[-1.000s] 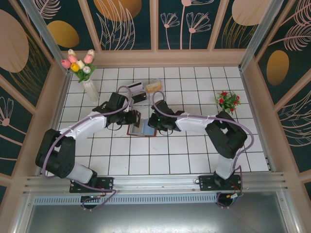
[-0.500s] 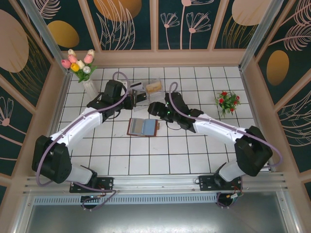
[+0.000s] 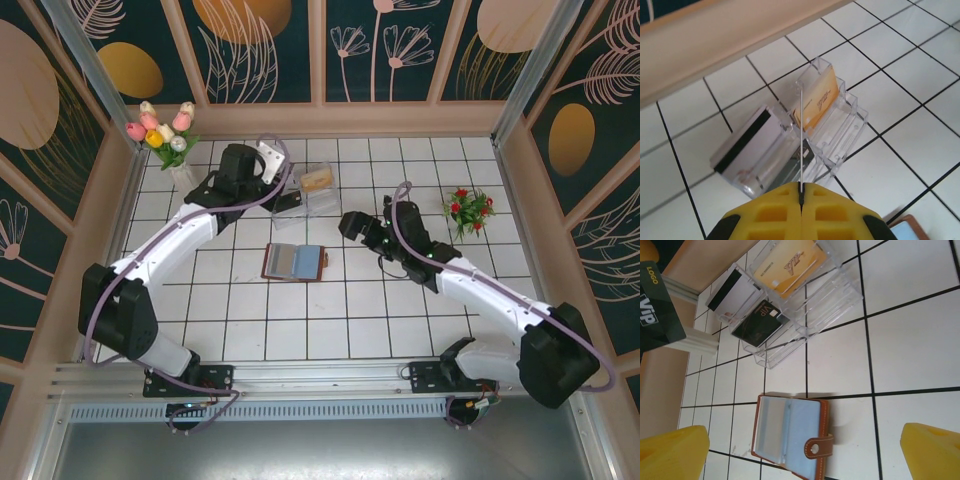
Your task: Take the credit cards out of the card holder
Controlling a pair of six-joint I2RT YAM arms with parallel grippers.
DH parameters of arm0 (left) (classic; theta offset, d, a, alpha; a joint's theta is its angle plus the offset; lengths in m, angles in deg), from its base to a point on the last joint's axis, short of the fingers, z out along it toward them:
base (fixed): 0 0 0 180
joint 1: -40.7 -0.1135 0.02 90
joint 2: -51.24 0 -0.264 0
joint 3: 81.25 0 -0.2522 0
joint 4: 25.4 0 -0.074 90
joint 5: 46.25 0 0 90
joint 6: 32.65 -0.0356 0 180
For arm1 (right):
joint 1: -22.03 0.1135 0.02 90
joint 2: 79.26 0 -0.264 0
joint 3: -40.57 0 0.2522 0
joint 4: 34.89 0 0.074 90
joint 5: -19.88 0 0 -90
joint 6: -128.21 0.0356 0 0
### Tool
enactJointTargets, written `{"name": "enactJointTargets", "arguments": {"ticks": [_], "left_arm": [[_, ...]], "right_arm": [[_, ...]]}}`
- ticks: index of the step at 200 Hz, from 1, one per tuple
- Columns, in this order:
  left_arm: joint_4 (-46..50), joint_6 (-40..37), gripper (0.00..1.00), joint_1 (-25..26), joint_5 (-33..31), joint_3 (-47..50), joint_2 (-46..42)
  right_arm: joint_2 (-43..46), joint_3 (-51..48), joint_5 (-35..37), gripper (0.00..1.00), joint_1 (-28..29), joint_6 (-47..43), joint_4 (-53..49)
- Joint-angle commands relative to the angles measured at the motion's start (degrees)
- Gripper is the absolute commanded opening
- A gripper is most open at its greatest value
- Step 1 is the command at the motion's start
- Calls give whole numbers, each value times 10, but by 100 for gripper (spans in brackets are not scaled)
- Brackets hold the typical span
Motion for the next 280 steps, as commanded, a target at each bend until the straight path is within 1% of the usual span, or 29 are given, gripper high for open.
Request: {"name": "enactJointTargets", "arguments": {"ticks": [1,13,22,49,60,63,75,88,117,143,175,203,256,280], "left_arm": [[53,-162,1,0,80,-28,19],[98,-233,0,0,125,-41,31],[124,-264,0,-1,133,-53,42],[167,-303,0,-1,100,-97,85],[177,-315,0,-1,88,-107,91],[179,-320,0,-1,85,-108,108],[194,-346,0,-1,74,-117,123],[218,-379,0,-1,58,-130,139],[241,-414,0,-4,17,-158,161],[259,-427,0,-10,-7,-185,188],[283,-432,0,-11,1,-224,218],[294,-411,0,-11,-19,-254,247],[302,-384,0,-14,-39,-279,273],[292,-376,0,-13,-49,-265,273]], "right_arm": [[18,-21,-4,99,-17,-12,6],[23,-26,-10,99,-23,-14,4],[27,-30,-14,99,-27,-15,3],[31,-36,-21,99,-34,-16,3],[31,-35,-23,99,-35,-18,1],[30,-35,-23,99,-35,-18,0],[30,-34,-20,99,-35,-17,-4],[29,-34,-19,99,-34,-18,-6],[24,-35,-21,99,-35,-13,-4],[15,-36,-24,99,-34,-4,0],[3,-32,-29,99,-35,2,2],[-2,-29,-27,99,-34,7,2],[-10,-13,-2,99,-22,0,-18],[-13,-9,8,99,-17,3,-22]]}}
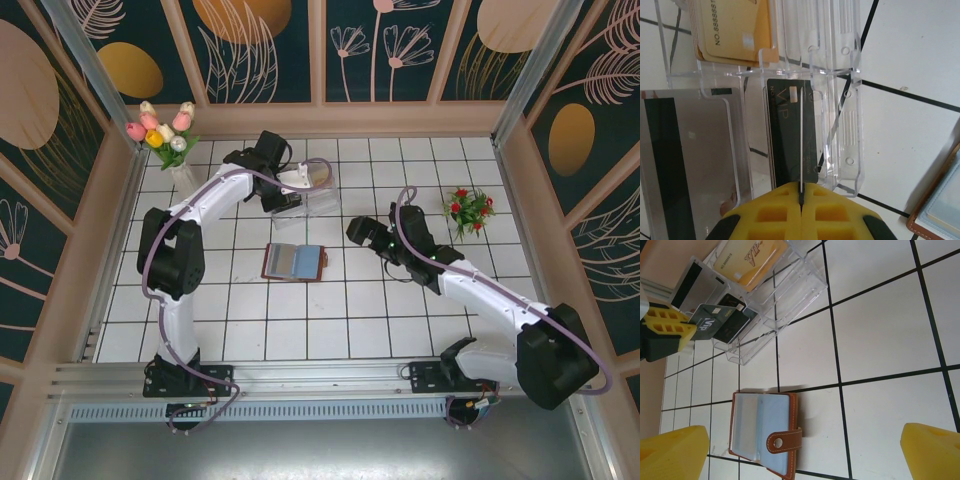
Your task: Take the credit cards out of the card holder
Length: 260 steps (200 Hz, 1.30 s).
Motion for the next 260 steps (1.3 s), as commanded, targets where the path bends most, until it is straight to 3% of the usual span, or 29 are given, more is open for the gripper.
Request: {"name": "enactJointTargets", "arguments": {"ticks": [1,78,150,206,228,260], "left_arm": [[9,16,0,-3,-15,-5,5],[-4,42,0,-4,-12,-5,25],[9,37,0,-4,45,-30,43],[4,42,0,-4,24,-33,45],[-6,47,11,-4,4,-27,45],[-4,50,19,-4,-10,-33,39]], "right_arm": [[-8,19,23,99,9,2,-13],[-14,28,46,99,29,1,-27],[-20,26,46,99,33,4,-27],[-21,23,46,99,35,7,-25],[-21,23,46,99,35,8,-25],[-21,22,46,99,36,7,-24]]}}
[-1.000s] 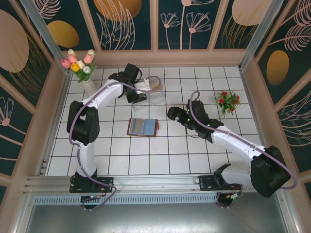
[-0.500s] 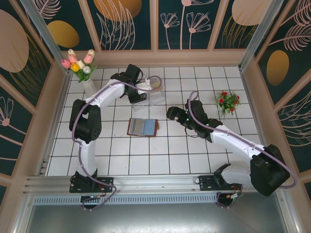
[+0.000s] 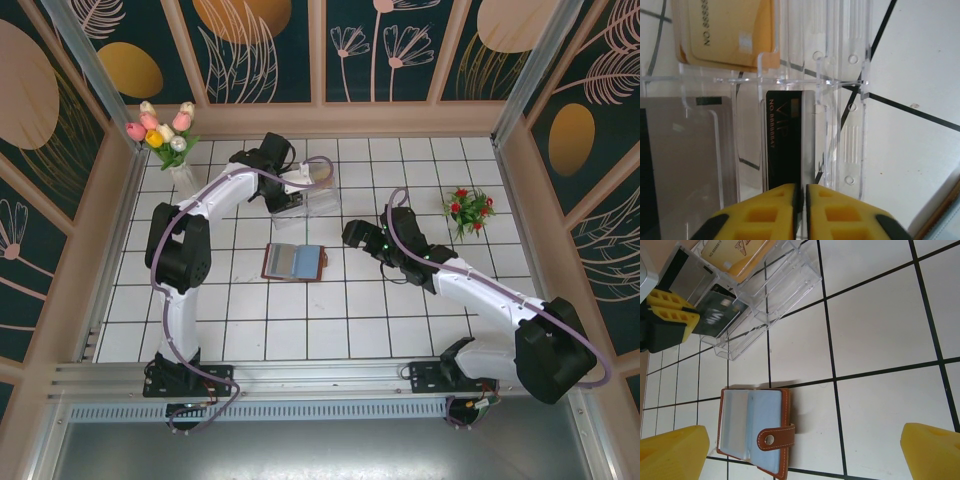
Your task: Take the credit cards out of the card holder
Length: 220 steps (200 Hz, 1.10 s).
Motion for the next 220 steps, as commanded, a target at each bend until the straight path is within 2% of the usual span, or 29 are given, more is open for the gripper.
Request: {"name": "enactJointTargets", "arguments": {"ticks": [1,34,62,93,127,152,164,173,190,201,220], "left_arm": [[3,6,19,-3,-14,-12,0],[0,8,22,-4,-10,-14,-18],[-19,43,30,-4,9,-10,-54],[-79,149,38,-4,43,55,-143],[-239,282,42,-4,55,204,-279],[-353,407,48,-4,53,316,-367],[-392,456,51,-4,42,358,-401],[-411,494,57,-4,20,388,-423],[-427,553,67,-4,-44,433,-464],[-426,598,73,-3,-109,462,-486],[-422,633,75,-5,-164,504,-519]], "right_arm": [[-6,8,7,99,5,7,-3],[-6,7,6,99,6,8,-1],[-8,8,6,99,8,7,1],[-16,15,7,99,22,3,5],[-49,58,24,97,62,11,-10],[-96,104,29,90,97,28,-25],[-124,130,29,87,114,33,-32],[-148,149,32,84,126,40,-42],[-193,186,33,79,145,45,-53],[-220,210,34,77,153,51,-66],[-265,255,40,72,168,58,-94]]}}
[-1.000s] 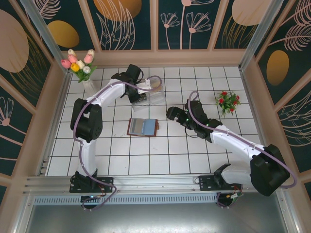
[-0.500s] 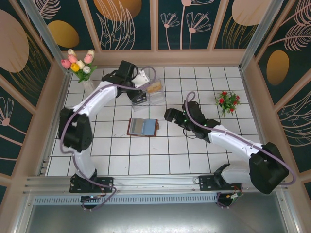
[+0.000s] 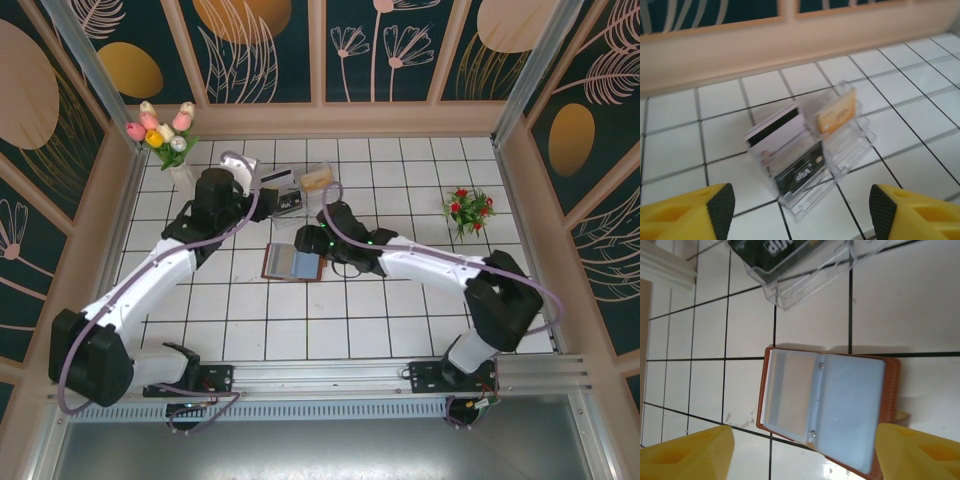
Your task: Take the credit cards out of the card holder
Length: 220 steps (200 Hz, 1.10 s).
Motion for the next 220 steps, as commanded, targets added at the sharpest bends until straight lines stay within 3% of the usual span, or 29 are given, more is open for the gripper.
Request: {"name": "enactJointTargets", "arguments": {"ticks": [1,34,46,58,104,181,197,220], "left_arm": [[-38,112,75,-5,-109,45,-41],[-34,184,85,-6,-189,105,-92],[-27,210,98,-8,-203,120,-106],[-24,237,98,-12,-197,135,-114],[-10,288,99,-19,-108,155,-80],[-33,291,98,-20,52,172,-3],[-28,282,94,-20,89,166,18],[-9,274,85,-19,147,148,60]], "right_arm": [[-42,54,19,72,17,17,-53],[-111,125,43,66,37,27,-114],[-134,148,49,64,40,33,-138],[-157,166,51,62,41,37,-155],[-220,228,60,60,40,41,-215],[-227,207,69,59,24,56,-227],[-226,198,67,58,21,56,-222],[-225,182,56,48,16,55,-205]]}}
